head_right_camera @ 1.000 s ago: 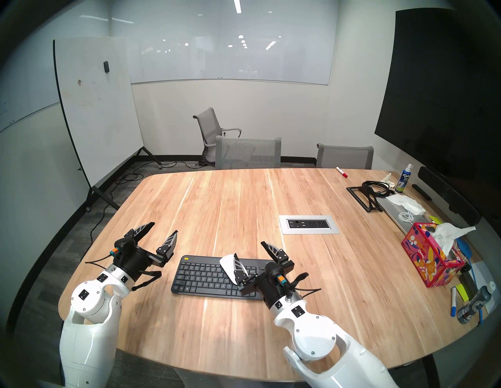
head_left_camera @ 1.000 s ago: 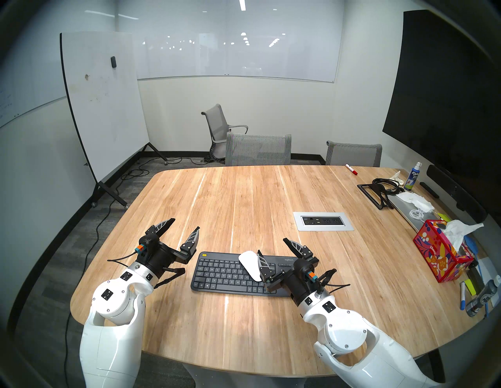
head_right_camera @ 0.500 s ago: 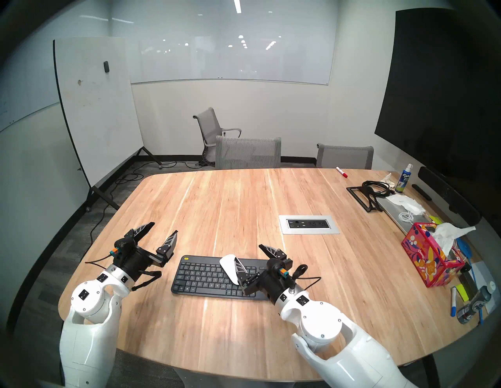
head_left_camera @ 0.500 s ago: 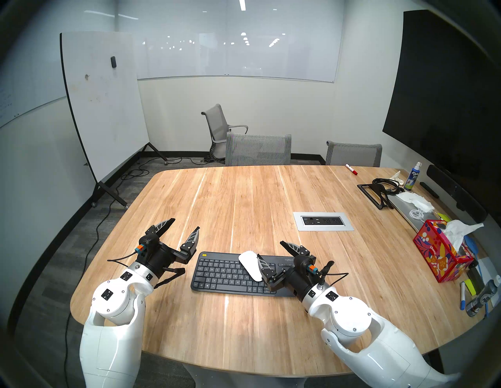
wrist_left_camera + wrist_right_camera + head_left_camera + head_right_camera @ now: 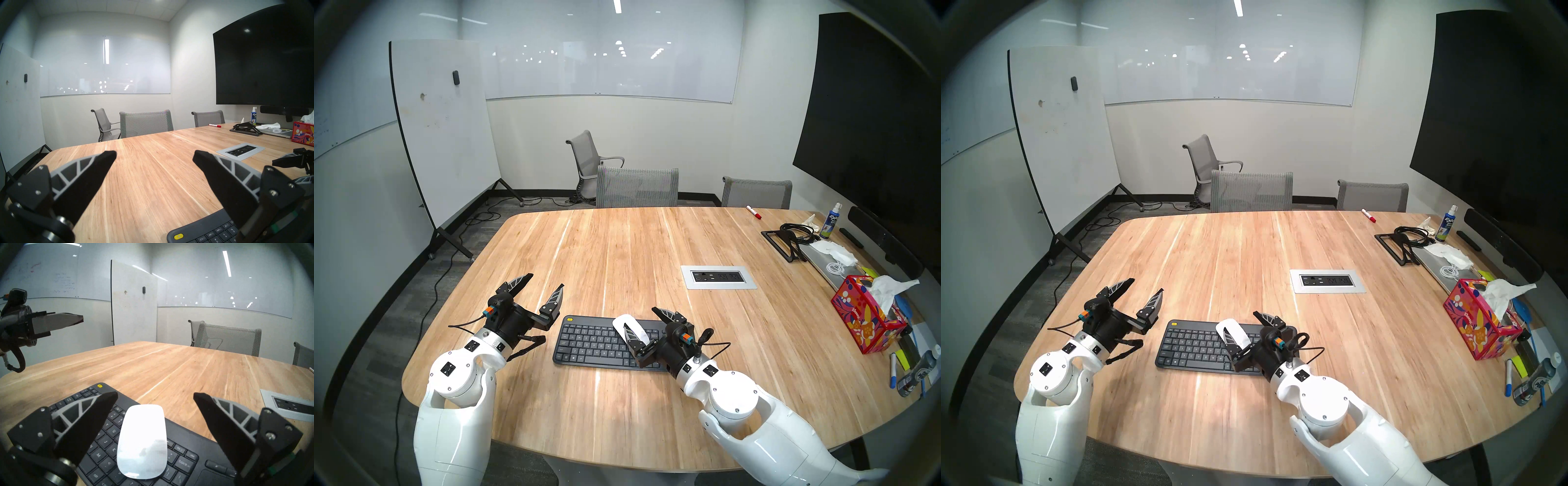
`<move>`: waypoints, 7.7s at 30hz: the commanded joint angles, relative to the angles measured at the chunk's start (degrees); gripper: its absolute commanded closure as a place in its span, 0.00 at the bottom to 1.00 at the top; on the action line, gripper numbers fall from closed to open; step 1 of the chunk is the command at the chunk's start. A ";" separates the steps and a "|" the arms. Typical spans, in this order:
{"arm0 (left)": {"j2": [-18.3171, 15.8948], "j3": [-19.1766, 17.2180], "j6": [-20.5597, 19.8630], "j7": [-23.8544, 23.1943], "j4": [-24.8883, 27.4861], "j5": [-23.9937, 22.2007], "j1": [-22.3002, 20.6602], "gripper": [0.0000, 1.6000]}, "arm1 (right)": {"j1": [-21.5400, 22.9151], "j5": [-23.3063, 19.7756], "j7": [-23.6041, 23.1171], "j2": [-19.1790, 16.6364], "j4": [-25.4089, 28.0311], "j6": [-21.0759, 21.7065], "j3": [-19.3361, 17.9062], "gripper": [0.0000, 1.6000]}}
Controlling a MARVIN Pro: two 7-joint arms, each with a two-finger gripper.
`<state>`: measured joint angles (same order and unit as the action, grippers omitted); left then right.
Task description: Put the mouse beside the keyboard
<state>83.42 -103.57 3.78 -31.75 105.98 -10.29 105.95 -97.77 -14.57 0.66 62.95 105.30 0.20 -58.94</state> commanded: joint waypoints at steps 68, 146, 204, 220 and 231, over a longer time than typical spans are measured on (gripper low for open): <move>-0.01 0.00 0.08 0.01 0.96 0.00 -0.08 0.00 | 5.61 -0.75 -5.88 2.29 -8.11 2.31 1.39 0.00; -0.02 0.01 0.08 0.01 0.95 0.00 -0.08 0.00 | 3.43 0.04 -6.76 1.45 -8.15 0.81 -2.01 1.00; -0.02 0.01 0.07 0.02 0.96 0.00 -0.08 0.00 | -32.68 -12.92 8.13 -15.32 12.42 -14.88 -26.22 1.00; -0.03 0.01 0.08 0.02 0.95 -0.01 -0.08 0.00 | -28.14 -12.22 12.09 -12.03 10.56 -10.24 -23.00 1.00; -0.02 0.01 0.07 0.02 0.96 -0.01 -0.08 0.00 | -27.50 -9.80 14.63 -10.05 9.05 -10.34 -20.56 1.00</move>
<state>83.41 -103.56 3.78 -31.73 105.96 -10.31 105.98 -126.48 -25.27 14.16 51.50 114.29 -9.00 -79.76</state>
